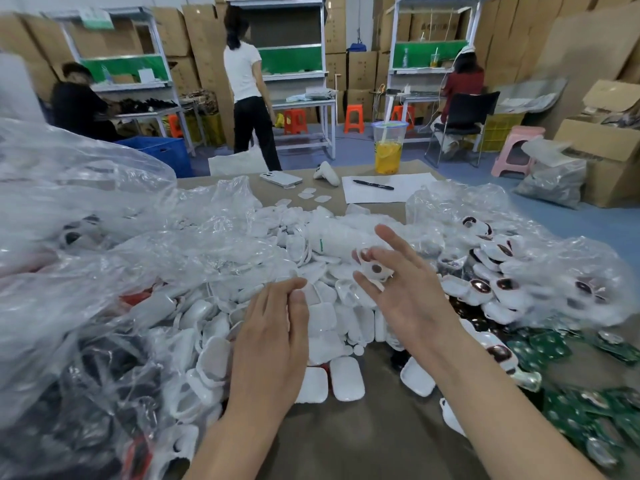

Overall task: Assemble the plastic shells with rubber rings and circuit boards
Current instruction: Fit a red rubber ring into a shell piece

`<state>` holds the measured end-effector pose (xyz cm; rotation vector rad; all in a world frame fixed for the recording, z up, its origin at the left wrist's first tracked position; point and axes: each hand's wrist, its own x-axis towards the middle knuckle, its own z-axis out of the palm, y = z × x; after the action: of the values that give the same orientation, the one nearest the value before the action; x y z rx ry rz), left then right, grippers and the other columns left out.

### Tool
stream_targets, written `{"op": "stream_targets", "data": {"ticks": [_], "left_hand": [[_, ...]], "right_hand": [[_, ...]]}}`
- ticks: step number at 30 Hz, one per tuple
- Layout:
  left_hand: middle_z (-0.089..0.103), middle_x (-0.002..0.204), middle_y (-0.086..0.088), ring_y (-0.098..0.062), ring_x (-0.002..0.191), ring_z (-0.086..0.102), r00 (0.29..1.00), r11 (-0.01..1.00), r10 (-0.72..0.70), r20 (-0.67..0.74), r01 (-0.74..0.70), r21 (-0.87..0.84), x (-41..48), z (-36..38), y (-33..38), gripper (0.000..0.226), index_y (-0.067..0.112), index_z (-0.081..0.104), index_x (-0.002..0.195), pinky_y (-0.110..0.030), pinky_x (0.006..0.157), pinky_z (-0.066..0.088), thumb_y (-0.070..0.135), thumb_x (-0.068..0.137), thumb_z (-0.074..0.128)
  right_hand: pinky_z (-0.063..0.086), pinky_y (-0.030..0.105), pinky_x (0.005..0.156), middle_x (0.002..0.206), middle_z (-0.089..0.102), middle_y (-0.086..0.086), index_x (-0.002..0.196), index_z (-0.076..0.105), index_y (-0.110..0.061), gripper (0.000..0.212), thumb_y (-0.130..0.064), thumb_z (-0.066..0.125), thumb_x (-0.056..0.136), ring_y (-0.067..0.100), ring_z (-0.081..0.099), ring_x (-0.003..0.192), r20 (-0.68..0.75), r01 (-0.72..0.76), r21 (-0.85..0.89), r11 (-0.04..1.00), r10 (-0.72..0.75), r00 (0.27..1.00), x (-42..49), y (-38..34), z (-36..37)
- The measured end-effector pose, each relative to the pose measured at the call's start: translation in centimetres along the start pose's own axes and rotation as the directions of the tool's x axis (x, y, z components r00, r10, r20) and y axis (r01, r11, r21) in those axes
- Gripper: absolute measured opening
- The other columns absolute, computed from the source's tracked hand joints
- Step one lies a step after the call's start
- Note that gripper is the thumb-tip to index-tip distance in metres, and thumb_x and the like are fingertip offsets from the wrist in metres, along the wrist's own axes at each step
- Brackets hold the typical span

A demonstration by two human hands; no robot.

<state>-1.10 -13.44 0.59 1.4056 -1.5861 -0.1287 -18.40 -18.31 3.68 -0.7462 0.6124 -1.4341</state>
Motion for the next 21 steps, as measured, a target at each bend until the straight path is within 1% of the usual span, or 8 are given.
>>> {"op": "stream_targets", "data": {"ticks": [3,5,7,10,14,16,19,21], "left_hand": [[0.056,0.106,0.029,0.006,0.106,0.051,0.998,0.999,-0.022,-0.062,0.020,-0.027,0.2,-2.0,0.6,0.031,0.036,0.055,0.117,-0.003,0.087,0.033,0.046,0.103,0.030],[0.058,0.106,0.025,0.000,0.104,0.054,0.997,1.000,0.015,-0.077,-0.015,0.000,1.2,-3.8,0.7,0.028,0.032,0.057,0.118,-0.013,0.088,0.039,0.039,0.103,0.035],[0.059,0.108,0.015,-0.009,0.104,0.053,0.999,0.988,0.028,-0.043,-0.021,0.155,2.8,-5.9,0.3,0.028,0.024,0.062,0.117,-0.025,0.086,0.041,0.029,0.101,0.040],[0.059,0.127,-0.002,-0.022,0.120,0.046,0.992,0.891,-0.084,0.096,0.032,0.452,5.5,-8.6,-1.2,0.033,0.015,0.061,0.127,-0.034,0.095,0.039,0.016,0.101,0.041],[0.056,0.141,-0.009,-0.031,0.129,0.045,0.945,0.685,-0.226,0.234,-0.016,0.728,8.4,-10.2,-2.7,0.047,0.014,0.050,0.142,-0.043,0.108,0.033,0.005,0.097,0.038],[0.051,0.148,-0.008,-0.030,0.137,0.040,0.938,0.614,-0.217,0.271,-0.085,0.785,10.2,-10.6,-3.2,0.053,0.016,0.048,0.146,-0.044,0.113,0.026,0.004,0.095,0.038],[0.022,0.166,-0.008,-0.026,0.152,0.018,0.921,0.571,-0.234,0.312,-0.130,0.811,12.3,-10.8,-3.8,0.051,0.018,0.040,0.152,-0.044,0.124,0.009,0.014,0.101,0.034],[0.024,0.164,-0.012,-0.028,0.151,0.019,0.939,0.545,-0.187,0.289,-0.145,0.825,13.1,-10.8,-3.9,0.042,0.015,0.050,0.142,-0.045,0.124,0.007,0.024,0.104,0.034]], "right_hand": [[0.049,0.043,0.101,0.079,0.063,0.003,0.121,0.063,-0.016,0.040,-0.019,0.067,0.081,0.034,0.064,0.117,0.081,-0.115,0.210,0.971,0.100,0.992,-0.5,0.3,0.2],[0.047,0.047,0.104,0.076,0.060,0.005,0.122,0.064,-0.012,0.037,-0.018,0.063,0.085,0.041,0.063,0.117,0.120,-0.157,0.285,0.946,0.127,0.985,-0.6,0.5,0.3],[0.046,0.054,0.104,0.076,0.061,0.006,0.120,0.067,-0.010,0.032,-0.015,0.056,0.090,0.045,0.061,0.118,0.160,-0.192,0.305,0.933,0.148,0.976,-0.8,0.8,0.8],[0.054,0.056,0.094,0.079,0.065,0.007,0.115,0.071,-0.008,0.030,-0.008,0.053,0.090,0.045,0.063,0.116,0.209,-0.231,0.326,0.917,0.168,0.963,-1.1,1.1,1.2],[0.060,0.044,0.082,0.096,0.072,0.010,0.111,0.076,-0.009,0.033,-0.007,0.064,0.081,0.038,0.069,0.107,0.228,-0.253,0.332,0.909,0.183,0.956,-1.5,1.0,1.2],[0.060,0.039,0.081,0.101,0.073,0.009,0.112,0.076,-0.010,0.039,-0.008,0.069,0.073,0.033,0.070,0.102,0.226,-0.236,0.320,0.917,0.168,0.960,-1.6,0.9,1.1],[0.060,0.036,0.082,0.099,0.072,0.011,0.112,0.076,-0.008,0.038,-0.007,0.068,0.075,0.032,0.071,0.100,0.200,-0.221,0.306,0.926,0.165,0.966,-1.8,0.9,1.1],[0.060,0.035,0.081,0.098,0.070,0.013,0.111,0.076,-0.006,0.033,-0.007,0.065,0.080,0.033,0.071,0.100,0.165,-0.223,0.328,0.918,0.177,0.970,-1.7,1.0,0.9]]}}
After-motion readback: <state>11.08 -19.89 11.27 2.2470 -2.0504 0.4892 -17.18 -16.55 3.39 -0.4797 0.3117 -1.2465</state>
